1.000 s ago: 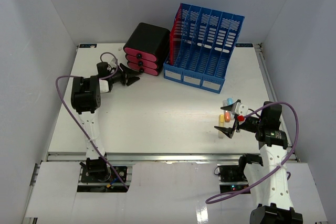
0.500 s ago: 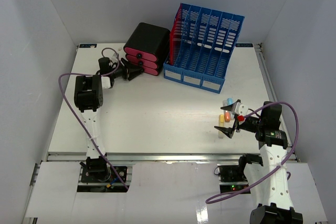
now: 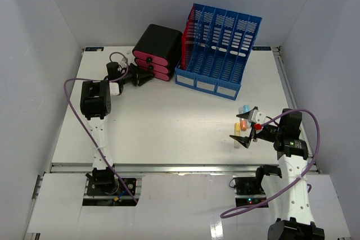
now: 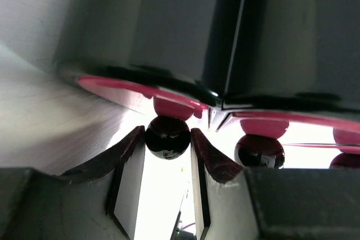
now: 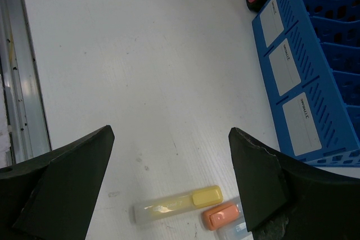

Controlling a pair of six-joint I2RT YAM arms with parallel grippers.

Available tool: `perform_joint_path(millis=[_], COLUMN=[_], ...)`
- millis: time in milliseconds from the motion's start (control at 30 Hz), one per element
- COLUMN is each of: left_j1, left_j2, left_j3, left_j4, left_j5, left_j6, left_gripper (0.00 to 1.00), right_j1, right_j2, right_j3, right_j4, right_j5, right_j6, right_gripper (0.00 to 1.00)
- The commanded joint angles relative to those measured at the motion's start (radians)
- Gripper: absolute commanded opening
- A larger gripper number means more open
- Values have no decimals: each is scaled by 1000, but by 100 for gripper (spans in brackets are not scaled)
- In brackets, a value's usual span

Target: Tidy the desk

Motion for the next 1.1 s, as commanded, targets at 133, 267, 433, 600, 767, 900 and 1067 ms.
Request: perform_joint_path(millis=[133, 267, 433, 600, 767, 900, 1067], left_j1=[10, 32, 61, 75, 75, 75, 80], left_j2=[-191, -286, -382, -429, -441, -445, -493], left_j3=[-212, -362, -483, -550, -557, -523, -507], left_j4=[32, 27, 3, -15, -46, -99, -158], left_j5=[8, 22, 40, 48, 52, 67, 71], left_j6=[73, 129, 201, 242, 276, 324, 377], left_gripper=[23, 23, 27, 35, 50, 92, 98], right_j1=[-6, -5, -6, -5, -6, -6, -6], right_j2=[-2, -4, -7, -6, -5, -7, -6], right_j3=[7, 7, 6, 5, 4, 2, 3], right_j4=[-1, -3, -6, -10, -11, -14, -16], right_j5=[-14, -16, -18, -18, -16, -12, -3], right_j6=[-3, -4, -6, -9, -10, -13, -12], right_gripper=[89, 89, 89, 89, 89, 90, 90])
